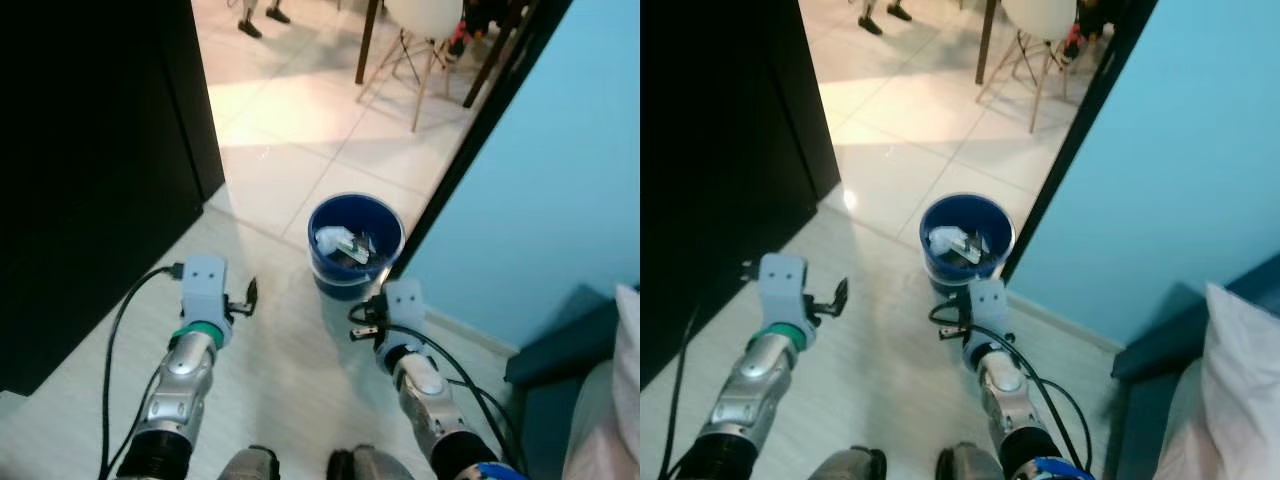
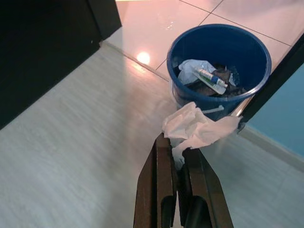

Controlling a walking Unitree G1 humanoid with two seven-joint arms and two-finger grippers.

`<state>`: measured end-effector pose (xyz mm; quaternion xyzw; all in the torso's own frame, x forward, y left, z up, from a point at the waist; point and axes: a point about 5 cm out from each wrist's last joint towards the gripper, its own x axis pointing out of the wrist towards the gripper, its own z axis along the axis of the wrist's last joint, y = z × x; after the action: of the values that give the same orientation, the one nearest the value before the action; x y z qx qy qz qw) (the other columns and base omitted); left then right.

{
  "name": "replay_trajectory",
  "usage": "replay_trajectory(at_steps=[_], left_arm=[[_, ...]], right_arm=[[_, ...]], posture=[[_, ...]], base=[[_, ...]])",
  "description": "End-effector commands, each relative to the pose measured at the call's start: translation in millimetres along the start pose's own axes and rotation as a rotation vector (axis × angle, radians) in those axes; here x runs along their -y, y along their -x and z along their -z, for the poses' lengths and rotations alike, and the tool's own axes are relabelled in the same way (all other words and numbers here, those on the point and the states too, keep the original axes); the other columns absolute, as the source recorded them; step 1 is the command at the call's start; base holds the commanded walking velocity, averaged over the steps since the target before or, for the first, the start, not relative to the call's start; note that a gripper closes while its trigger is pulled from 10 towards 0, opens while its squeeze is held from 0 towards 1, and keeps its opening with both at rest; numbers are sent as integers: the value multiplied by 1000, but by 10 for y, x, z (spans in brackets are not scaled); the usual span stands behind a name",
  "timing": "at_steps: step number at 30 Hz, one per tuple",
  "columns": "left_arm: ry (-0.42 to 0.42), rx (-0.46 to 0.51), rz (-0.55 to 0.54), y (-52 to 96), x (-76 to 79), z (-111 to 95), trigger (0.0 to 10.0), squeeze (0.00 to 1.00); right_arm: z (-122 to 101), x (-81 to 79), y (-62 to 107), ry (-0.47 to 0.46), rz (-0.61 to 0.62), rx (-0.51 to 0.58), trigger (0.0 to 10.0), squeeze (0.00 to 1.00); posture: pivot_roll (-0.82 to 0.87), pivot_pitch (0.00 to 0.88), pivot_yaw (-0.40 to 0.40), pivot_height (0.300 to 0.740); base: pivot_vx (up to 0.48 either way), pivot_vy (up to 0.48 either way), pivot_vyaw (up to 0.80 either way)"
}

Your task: Clean up the room

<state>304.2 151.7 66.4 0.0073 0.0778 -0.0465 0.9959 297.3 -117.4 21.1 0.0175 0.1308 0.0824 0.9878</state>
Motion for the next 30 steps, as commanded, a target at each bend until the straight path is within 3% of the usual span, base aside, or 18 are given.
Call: replay_trajectory(at_steps=[1, 8, 15, 30], left_arm=[[1, -40, 21, 22, 45, 92, 10000, 0], [0, -40, 25, 20, 56, 93, 10000, 0], [2, -43, 34, 21, 78, 97, 10000, 0], [7, -47, 55, 13, 104, 103, 10000, 0]], right_arm=[[106, 61, 59, -15, 33, -33, 10000, 0], [116, 71, 65, -35, 45, -33, 10000, 0], [127, 90, 71, -33, 43, -37, 10000, 0], [185, 73, 92, -38, 37, -68, 10000, 0]], posture=[[120, 104, 27, 740], [120, 106, 28, 740], [116, 105, 30, 740], [111, 107, 34, 740]], base=[[412, 0, 0], [411, 0, 0], [411, 0, -800], [412, 0, 0]])
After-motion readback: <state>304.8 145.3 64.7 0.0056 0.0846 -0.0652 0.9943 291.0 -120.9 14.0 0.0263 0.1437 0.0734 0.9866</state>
